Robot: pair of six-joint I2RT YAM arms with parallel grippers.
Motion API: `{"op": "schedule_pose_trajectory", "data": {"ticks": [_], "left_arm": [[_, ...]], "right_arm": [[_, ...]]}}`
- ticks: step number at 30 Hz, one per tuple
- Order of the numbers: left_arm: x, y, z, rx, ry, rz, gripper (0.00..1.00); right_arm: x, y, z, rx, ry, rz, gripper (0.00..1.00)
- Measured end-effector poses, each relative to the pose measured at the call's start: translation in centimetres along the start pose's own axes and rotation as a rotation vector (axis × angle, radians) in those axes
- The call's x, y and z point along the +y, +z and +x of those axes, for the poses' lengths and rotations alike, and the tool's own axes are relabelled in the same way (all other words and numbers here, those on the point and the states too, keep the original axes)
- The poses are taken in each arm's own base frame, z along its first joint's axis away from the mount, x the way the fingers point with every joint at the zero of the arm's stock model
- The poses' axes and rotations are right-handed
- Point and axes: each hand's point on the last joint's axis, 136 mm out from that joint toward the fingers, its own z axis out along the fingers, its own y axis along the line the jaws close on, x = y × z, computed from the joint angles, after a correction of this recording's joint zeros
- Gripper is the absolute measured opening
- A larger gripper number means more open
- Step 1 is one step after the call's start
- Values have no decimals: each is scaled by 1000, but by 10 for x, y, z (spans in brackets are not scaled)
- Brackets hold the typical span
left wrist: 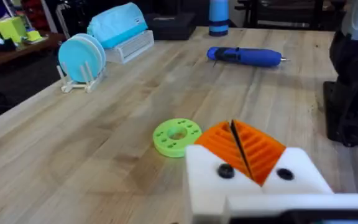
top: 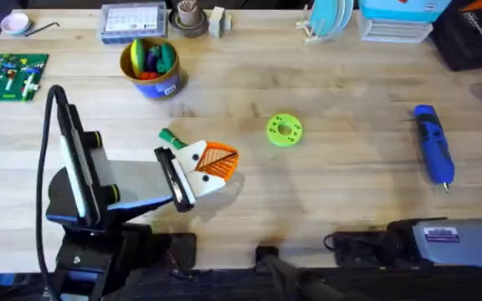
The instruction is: Pick up the gripper from the table and insert it into the empty holder that is missing its gripper. Then pick up a screw, insert it into the mounting hole, and use the screwdriver to tighten it. Finally, clean up the table by picking up the vegetable and placing it into the bucket.
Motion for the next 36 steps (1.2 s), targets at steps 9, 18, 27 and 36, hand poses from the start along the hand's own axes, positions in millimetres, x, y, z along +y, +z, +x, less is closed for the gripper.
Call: {"op": "schedule_pose_trajectory", "data": {"ticks": [9, 18, 27, 36], "left_arm": [[0, 0, 0, 0, 7, 0, 4], [0, 0, 0, 0, -71, 0, 4], [0, 0, 0, 0, -122, 0, 4], [0, 0, 0, 0, -144, 0, 4]], "right_arm": [[-20, 62, 56, 188, 53, 46, 994], [-49, 75, 93, 241, 125, 87, 994], [-101, 68, 115, 248, 224, 119, 994], [-152, 90, 117, 235, 193, 60, 994]]}}
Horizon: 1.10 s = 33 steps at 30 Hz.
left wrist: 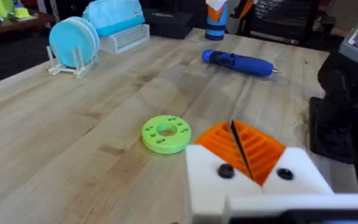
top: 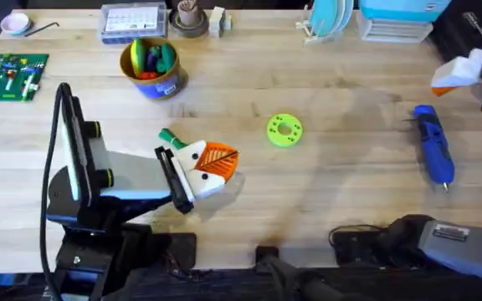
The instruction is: Pick up the gripper from the table and insert it into the empty holder that is missing its gripper. Then pick up a screw, insert it into the mounting hole, and use the screwdriver to tighten it. Finally, clean up the table by picking up the vegetable and placing it into the bucket.
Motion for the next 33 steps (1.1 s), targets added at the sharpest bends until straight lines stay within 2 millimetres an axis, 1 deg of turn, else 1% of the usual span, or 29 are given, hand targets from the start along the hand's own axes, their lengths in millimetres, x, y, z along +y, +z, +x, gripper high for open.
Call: {"op": "schedule_pose_trajectory", "data": {"ticks": [3, 6, 10, 16, 20, 25, 33], "left_arm": [[0, 0, 0, 0, -2, 0, 4], [0, 0, 0, 0, -4, 0, 4], [0, 0, 0, 0, -4, -1, 4], [0, 0, 0, 0, -29, -1, 4], [0, 0, 0, 0, -47, -1, 4], [1, 0, 0, 0, -58, -4, 4], [1, 0, 0, 0, -61, -4, 4]], "right_arm": [[-18, 16, -2, 27, 13, -5, 993], [-28, 32, -3, 54, -31, -12, 993], [-30, 55, 2, 121, -163, -39, 994], [-30, 89, 14, 222, -302, -88, 994], [-31, 100, 19, 257, -381, -104, 994], [-34, 106, 15, 245, -477, -102, 994], [-37, 119, 21, 283, -515, -113, 994]]}}
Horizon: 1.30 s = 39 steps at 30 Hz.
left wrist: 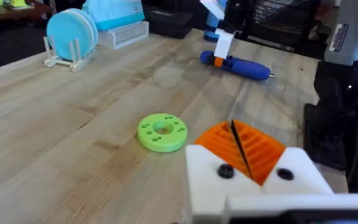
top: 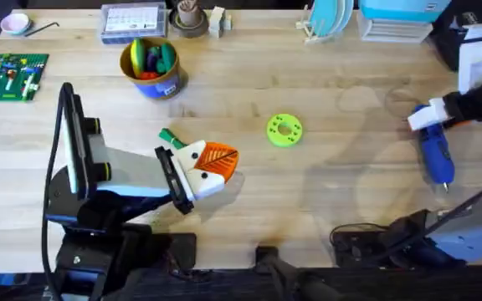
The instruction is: Pick up the gripper from the table and insert it into the empty holder that is missing its gripper. Then pick up a screw, insert it into the mounting hole, and use the screwdriver to tighten it. Finally, clean up the table by picking up the vegetable and placing it into the bucket.
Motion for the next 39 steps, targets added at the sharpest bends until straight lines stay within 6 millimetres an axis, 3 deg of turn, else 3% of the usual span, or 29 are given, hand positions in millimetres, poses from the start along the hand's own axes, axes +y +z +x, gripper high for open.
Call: {"op": "schedule_pose_trajectory", "data": {"ticks": [16, 17, 23, 26, 28, 39], "left_arm": [[0, 0, 0, 0, -2, 0, 4], [0, 0, 0, 0, -3, 0, 4], [0, 0, 0, 0, -3, 0, 4], [0, 0, 0, 0, -2, 0, 4], [0, 0, 0, 0, -3, 0, 4], [0, 0, 0, 0, -3, 0, 4]], "right_arm": [[5, 8, 6, 37, 3, -31, 963], [5, 8, 6, 37, 3, -31, 816], [4, 8, 6, 36, 3, -26, 387], [3, 8, 6, 37, 0, -25, 55], [4, 8, 6, 37, 4, -30, 17], [1, 2, 1, 8, 8, -4, 25]]}}
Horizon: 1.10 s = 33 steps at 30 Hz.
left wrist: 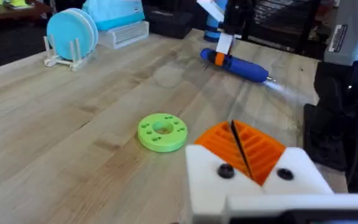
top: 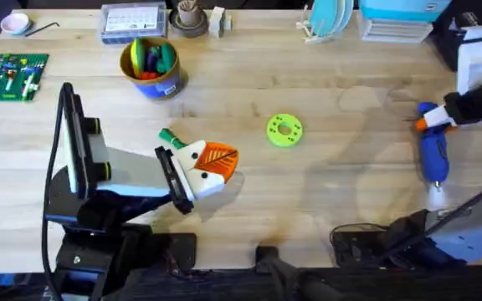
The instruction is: Pick up the gripper from the table and insert it into the empty holder that is missing its gripper. Then pick up a screw, insert it into the mounting hole, and use the screwdriver to tighten it. Finally, clean up the table by picking up the vegetable and placing it into the bucket.
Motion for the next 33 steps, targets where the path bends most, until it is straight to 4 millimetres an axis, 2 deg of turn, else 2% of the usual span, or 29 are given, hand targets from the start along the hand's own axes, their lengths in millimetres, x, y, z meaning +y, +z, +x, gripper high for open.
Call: {"op": "schedule_pose_trajectory", "data": {"ticks": [8, 15, 18, 22, 27, 31, 33], "left_arm": [[0, 0, 0, 0, 0, 0, 4], [0, 0, 0, 0, 0, 0, 4], [0, 0, 0, 0, 0, 0, 4], [0, 0, 0, 0, 0, 0, 4], [0, 0, 0, 0, 0, 0, 4], [0, 0, 0, 0, 0, 0, 4], [0, 0, 0, 0, 0, 0, 4]], "right_arm": [[2, -30, -13, -108, 43, 30, 25], [5, -74, -39, -268, 78, 99, 24], [13, -95, -53, -362, 90, 100, 24], [30, -128, -73, -509, 60, 95, 24], [49, -190, -97, -740, 15, 157, 24], [72, -243, -91, -900, -16, 172, 24], [86, -257, -82, -934, -29, 154, 24]]}}
